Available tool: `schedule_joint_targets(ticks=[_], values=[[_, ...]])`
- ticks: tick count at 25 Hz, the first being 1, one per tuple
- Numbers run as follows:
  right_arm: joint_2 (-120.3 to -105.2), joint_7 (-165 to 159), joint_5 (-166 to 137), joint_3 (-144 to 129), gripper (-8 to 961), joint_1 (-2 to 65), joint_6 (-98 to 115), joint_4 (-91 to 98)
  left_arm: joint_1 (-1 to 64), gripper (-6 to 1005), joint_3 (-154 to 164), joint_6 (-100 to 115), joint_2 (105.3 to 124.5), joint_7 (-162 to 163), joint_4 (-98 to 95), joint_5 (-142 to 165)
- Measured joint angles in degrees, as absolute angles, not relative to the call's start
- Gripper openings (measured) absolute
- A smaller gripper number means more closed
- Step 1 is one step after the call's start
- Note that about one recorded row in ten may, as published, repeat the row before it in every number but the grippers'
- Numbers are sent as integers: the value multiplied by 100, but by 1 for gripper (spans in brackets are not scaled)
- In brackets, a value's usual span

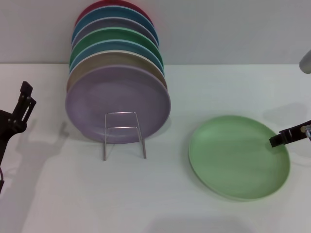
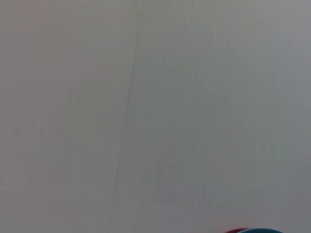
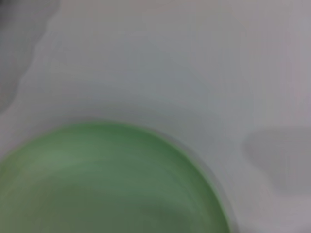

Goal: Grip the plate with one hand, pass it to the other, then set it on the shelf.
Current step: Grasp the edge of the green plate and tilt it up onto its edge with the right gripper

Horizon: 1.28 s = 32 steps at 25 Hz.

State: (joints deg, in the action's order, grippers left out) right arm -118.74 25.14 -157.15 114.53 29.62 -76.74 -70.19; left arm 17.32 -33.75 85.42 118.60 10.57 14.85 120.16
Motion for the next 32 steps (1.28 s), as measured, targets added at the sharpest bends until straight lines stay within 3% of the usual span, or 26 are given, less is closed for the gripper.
schedule_joint_targets(ticks=[16, 26, 32], values=[[-11854, 2562, -15706, 11449, 420, 3028, -7540, -6726, 1715, 824, -3375, 8542, 11862, 1054, 1485, 12032], [-11839, 2607, -15741, 11453, 110, 3103, -7576, -6560, 1702, 824, -3375, 8542, 11865, 1054, 1495, 12032], [-11839, 2609, -15764, 11452, 91, 3103, -7579, -6556, 1704, 824, -3375, 8542, 11865, 1054, 1501, 12047]])
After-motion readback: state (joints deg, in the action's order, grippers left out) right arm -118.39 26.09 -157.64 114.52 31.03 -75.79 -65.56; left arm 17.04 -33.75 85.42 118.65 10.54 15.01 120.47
